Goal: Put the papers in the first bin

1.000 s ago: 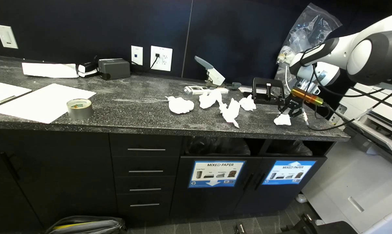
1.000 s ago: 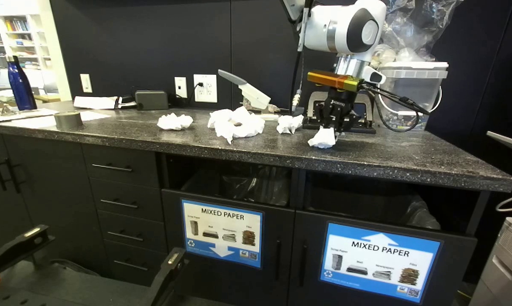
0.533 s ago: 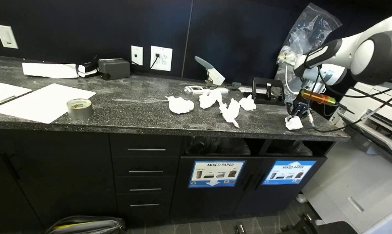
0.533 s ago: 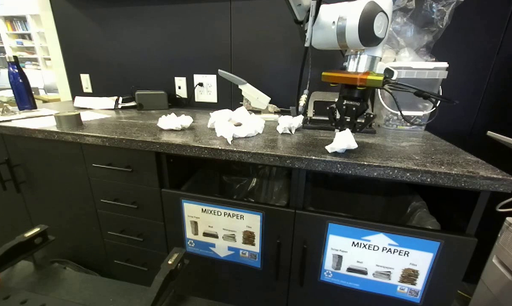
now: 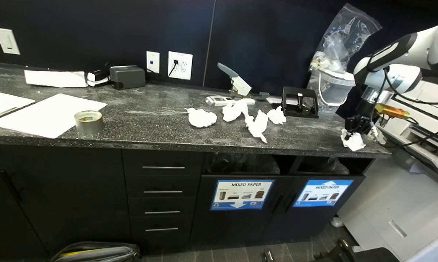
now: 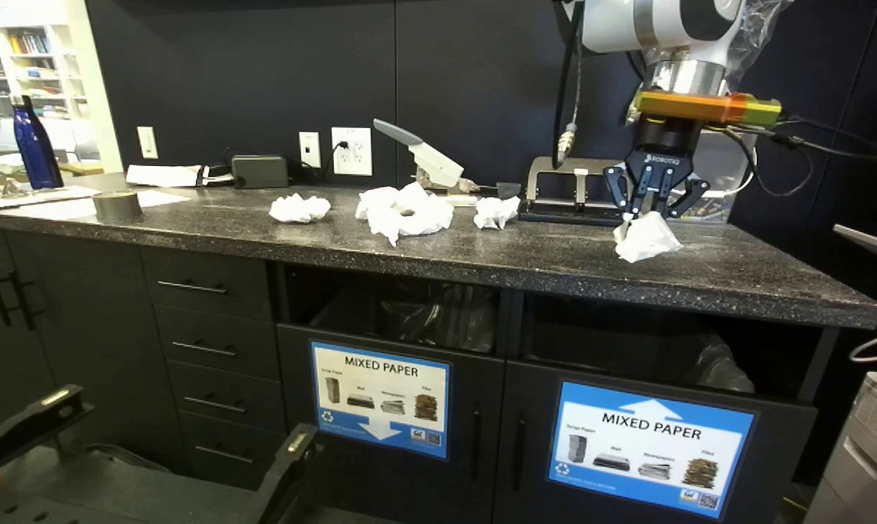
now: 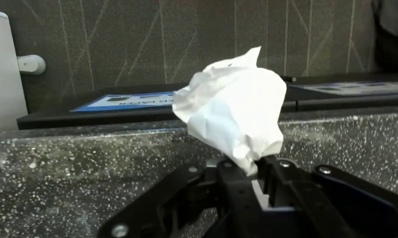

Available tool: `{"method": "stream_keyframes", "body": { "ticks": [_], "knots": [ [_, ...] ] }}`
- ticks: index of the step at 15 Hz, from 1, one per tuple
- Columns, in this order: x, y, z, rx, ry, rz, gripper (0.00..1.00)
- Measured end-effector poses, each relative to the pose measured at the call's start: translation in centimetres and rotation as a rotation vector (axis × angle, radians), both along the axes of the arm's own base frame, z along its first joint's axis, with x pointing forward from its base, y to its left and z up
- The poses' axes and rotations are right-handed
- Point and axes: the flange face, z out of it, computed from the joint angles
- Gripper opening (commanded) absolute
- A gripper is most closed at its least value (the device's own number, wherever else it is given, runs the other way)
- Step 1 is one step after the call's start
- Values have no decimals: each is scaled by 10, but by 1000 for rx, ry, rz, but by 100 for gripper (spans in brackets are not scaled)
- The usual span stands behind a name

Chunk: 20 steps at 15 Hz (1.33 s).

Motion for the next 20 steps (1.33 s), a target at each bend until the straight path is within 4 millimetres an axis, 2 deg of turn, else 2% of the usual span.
{"method": "stream_keyframes", "body": {
  "ticks": [4,8,12,16,20],
  "knots": [
    [-48,-22,-7,19,-19,123,17],
    [-96,-46,-39,42,-49,226,17],
    [-130,-65,-80,89,-168,307,17],
    [-140,-73,-121,120,-331,401,17],
    [-130,-66,-157,151,-494,492,17]
  ]
}}
